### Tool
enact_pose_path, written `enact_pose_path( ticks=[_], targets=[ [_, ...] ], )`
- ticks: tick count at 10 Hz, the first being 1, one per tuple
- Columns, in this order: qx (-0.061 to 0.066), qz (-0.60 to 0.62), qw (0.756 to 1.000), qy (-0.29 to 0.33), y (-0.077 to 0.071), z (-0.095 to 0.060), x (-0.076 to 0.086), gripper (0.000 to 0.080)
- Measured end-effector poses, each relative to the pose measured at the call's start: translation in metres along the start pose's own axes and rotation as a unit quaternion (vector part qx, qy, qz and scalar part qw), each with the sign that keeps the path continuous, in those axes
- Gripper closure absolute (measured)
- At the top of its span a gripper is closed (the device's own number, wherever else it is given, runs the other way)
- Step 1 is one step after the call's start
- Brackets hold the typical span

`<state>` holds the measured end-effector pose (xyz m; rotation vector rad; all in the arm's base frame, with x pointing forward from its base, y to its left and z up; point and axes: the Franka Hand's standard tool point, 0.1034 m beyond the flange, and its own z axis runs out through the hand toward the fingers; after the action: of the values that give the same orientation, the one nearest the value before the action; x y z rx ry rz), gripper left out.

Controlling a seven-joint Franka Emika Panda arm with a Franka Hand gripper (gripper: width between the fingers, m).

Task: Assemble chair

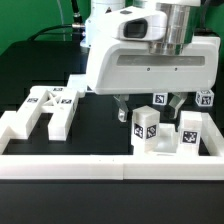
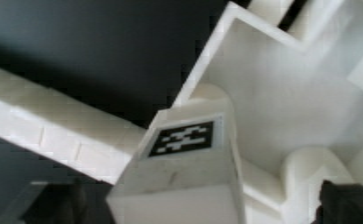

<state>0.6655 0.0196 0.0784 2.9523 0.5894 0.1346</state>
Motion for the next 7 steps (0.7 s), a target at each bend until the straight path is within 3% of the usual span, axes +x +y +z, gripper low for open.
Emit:
enact_pose_path(
  ticks=[1,3,4,5,7],
  targets=[
    [0.0,0.006,1.0,0.0,0.0003,0.0,-0.0001,0.0178],
    [0.0,0.007,1.0,0.0,0.0012,0.0001,-0.0005,0.0447],
    [0.0,0.008,1.0,0.001,0.0014,-0.0006,0.0002,0.0447],
    [0.0,0.025,1.0,0.001,0.0014,-0.0005,0.0001,0.0504],
    [0.002,0.095,0.995,0.001,0.0017,-0.0001,-0.0003,0.0504]
  ],
)
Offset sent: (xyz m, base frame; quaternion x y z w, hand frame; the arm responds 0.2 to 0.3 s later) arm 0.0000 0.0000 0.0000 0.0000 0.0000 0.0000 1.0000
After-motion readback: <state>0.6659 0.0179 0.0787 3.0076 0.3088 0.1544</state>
